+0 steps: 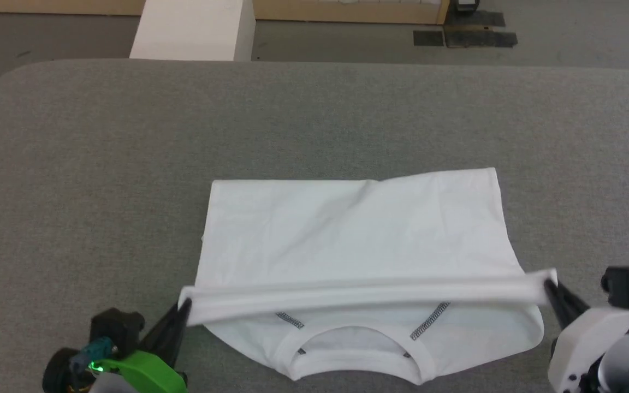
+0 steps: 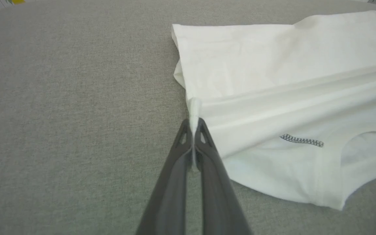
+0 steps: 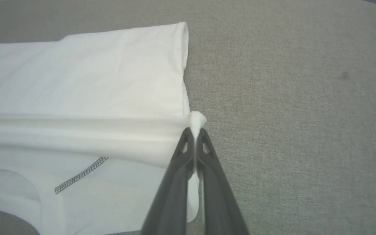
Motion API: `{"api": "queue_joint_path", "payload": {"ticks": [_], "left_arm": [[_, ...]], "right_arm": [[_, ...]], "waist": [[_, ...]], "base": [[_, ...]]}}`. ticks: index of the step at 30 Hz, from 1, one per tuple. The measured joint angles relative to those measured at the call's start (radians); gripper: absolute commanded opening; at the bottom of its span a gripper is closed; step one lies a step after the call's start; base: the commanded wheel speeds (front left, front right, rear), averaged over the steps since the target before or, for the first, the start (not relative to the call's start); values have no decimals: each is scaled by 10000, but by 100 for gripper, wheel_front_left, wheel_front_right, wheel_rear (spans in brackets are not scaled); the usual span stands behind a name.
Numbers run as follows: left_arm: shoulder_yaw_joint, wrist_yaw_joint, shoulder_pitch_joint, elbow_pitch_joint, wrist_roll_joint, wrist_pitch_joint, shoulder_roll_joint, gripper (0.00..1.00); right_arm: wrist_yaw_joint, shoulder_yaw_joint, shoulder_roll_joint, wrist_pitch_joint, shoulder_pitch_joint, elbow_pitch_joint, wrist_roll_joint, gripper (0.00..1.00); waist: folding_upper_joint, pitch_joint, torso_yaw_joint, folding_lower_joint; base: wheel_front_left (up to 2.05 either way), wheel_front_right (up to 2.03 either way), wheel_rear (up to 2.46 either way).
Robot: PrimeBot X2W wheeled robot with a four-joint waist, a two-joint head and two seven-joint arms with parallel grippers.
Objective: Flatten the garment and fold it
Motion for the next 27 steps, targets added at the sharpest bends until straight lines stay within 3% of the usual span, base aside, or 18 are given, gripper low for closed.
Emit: {"api": "queue_joint_path", "payload": {"ticks": [7,8,9,10,17,27], "left_arm": [[-520,-209,46,1078,2,-263,-445,0],[-575,-213,45,1235,2,-307,-504,15],[-625,-213,45,1394,6,-334,-558,57],[-663,-213,45,1536,23,-334,-589,100],[-541,-90,51,2015,-42,-713,-779,100],[654,399,142,1266,-138,-2353,-853,100]], "right_arm": [[0,-171,456,-92,538,1287,-322,0],[0,-178,491,-111,546,1488,-322,11],[0,-178,520,-150,554,1674,-322,73],[0,-174,543,-169,560,1801,-320,100],[-2,-416,631,-242,568,1904,-245,100],[-4,-1005,663,-433,620,353,788,100]], "waist": [[0,-231,92,0],[0,-254,88,0],[0,-275,84,0],[0,-292,80,0],[0,-486,91,1],[0,-839,286,1]], "base": [[0,0,0],[0,0,0],[0,0,0],[0,0,0],[0,0,0],[0,0,0]]}}
